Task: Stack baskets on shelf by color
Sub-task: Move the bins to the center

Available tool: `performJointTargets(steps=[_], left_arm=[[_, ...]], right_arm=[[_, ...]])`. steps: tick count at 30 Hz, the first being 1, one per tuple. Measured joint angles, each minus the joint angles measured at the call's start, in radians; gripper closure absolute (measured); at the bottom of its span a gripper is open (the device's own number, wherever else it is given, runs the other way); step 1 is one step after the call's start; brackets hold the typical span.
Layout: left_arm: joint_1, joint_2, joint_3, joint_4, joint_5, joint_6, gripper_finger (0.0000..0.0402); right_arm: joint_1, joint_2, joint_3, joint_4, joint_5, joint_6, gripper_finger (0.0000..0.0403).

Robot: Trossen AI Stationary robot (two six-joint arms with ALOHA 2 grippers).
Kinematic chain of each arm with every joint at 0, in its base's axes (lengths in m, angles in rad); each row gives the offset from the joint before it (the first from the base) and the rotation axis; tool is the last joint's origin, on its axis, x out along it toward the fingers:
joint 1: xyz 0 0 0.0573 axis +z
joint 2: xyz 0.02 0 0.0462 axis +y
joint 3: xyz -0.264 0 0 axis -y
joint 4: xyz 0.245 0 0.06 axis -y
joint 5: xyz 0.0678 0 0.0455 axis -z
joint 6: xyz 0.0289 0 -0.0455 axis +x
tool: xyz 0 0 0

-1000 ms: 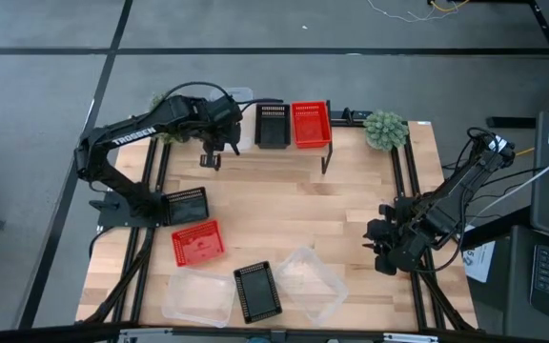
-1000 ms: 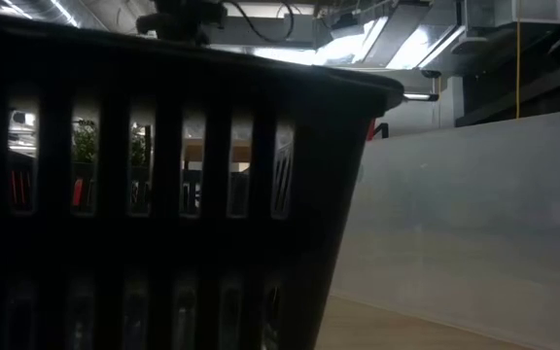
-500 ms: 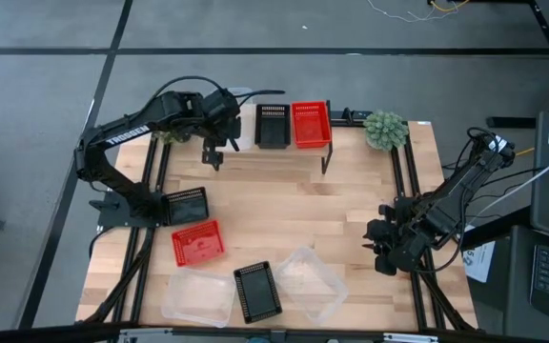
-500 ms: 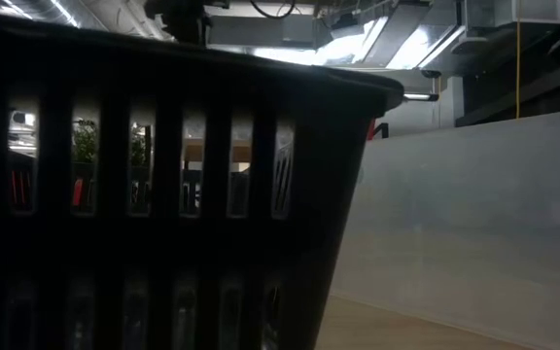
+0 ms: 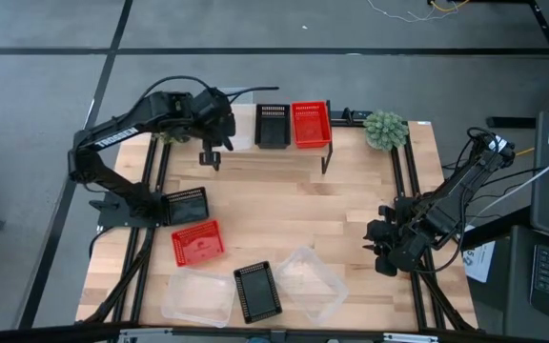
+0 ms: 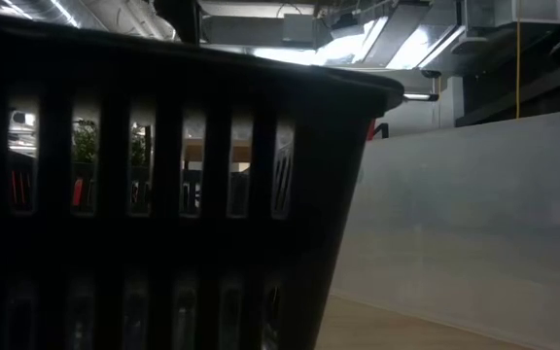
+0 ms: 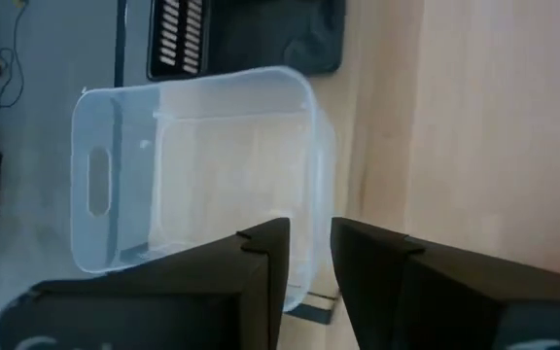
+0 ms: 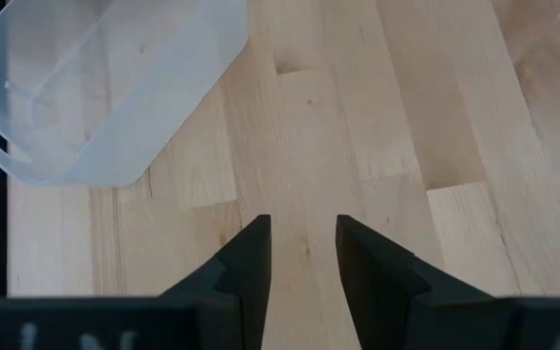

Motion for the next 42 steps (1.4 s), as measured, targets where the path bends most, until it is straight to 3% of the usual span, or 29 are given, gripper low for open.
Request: performJointTargets(steps=[6,9,19,23,27,31,34,42], left_arm=[[-0.057,-0.02,0.0,0.0,0.237,-0.173,0.033],[-0.107,-0.006,0.0,0.0,0.298,-0.246,0.0329],[-0.297,0.038,-0.001,-0.152,0.318,-0.546,0.033],[-0.387,0.038,-0.032,-0.183,0.255,-0.717,0.0335],[-0.461,0.039,-0.142,-0.243,0.195,-0.875,0.0336],[-0.525,0.04,-0.342,-0.227,0.127,-0.952,0.0336],[-0.559,0.04,-0.498,-0.157,0.049,-1.007,0.0336],[-0.564,0.04,-0.788,0.062,0.055,-1.136,0.0336]], right_arm=[[0.0,0.0,0.0,0.005,0.0,0.0,0.0286],[0.0,0.0,0.0,0.008,0.0,0.0,0.0286],[0.0,0.0,0.0,0.01,0.0,0.044,0.0286],[0.0,0.0,0.0,0.01,0.001,0.045,0.0286],[0.0,0.0,0.0,0.016,0.001,0.045,0.0286],[0.0,0.0,0.0,0.019,0.0,0.045,0.0286],[0.0,0.0,0.0,0.021,-0.006,0.044,0.0286],[0.0,0.0,0.0,0.024,-0.048,0.043,0.0286]])
